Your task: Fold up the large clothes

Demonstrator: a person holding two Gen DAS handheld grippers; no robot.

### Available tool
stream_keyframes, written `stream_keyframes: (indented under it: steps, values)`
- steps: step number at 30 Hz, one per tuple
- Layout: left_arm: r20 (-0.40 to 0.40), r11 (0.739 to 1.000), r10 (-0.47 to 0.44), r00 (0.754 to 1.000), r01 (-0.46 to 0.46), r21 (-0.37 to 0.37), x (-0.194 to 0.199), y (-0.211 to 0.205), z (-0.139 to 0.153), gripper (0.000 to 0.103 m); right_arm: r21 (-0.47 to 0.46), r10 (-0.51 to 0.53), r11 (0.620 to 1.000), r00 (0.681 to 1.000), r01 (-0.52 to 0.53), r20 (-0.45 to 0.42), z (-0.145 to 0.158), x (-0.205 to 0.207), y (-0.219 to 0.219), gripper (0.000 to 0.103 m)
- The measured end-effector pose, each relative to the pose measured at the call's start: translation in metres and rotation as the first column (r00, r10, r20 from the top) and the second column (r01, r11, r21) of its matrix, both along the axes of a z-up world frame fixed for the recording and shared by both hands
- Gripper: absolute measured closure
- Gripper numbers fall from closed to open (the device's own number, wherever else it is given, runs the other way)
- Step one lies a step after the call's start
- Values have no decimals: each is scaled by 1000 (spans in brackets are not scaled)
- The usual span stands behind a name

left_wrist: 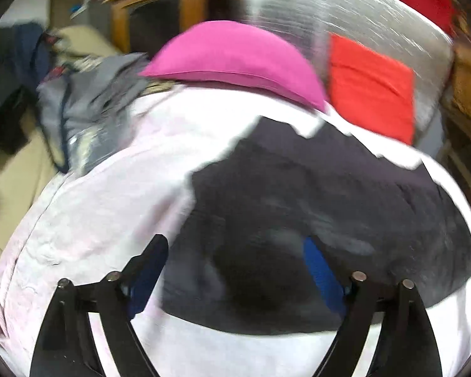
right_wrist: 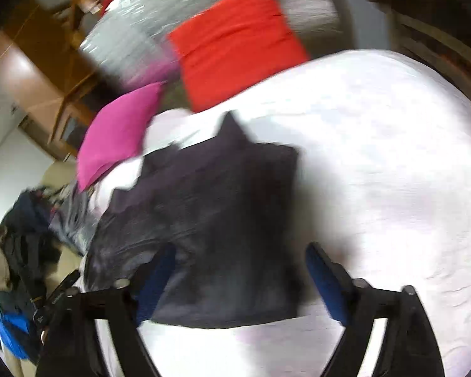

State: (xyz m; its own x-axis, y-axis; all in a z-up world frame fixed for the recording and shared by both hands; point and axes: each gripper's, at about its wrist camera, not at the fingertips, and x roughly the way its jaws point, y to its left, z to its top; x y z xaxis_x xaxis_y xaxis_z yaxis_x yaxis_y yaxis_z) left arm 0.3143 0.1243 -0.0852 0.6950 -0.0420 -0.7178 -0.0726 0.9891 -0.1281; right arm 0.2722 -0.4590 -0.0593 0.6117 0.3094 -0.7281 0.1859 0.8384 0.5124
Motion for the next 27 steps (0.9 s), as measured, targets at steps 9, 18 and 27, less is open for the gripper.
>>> stream_keyframes:
  steps: [9, 18, 27]
  values:
    - [-128, 959, -118, 985, 80, -272, 77, 49, -37, 14, 190, 88, 979, 993, -72, -77, -46, 60, -13, 8]
    - [-281, 920, -197, 939, 78, -384, 112, 34, -87, 14, 135, 177, 978, 977, -160, -120, -67, 92, 17, 11]
    - [-221, 927, -216, 951, 129, -353, 106, 11, -56, 87, 20, 242, 970, 964, -242, -111, -31, 97, 47, 89]
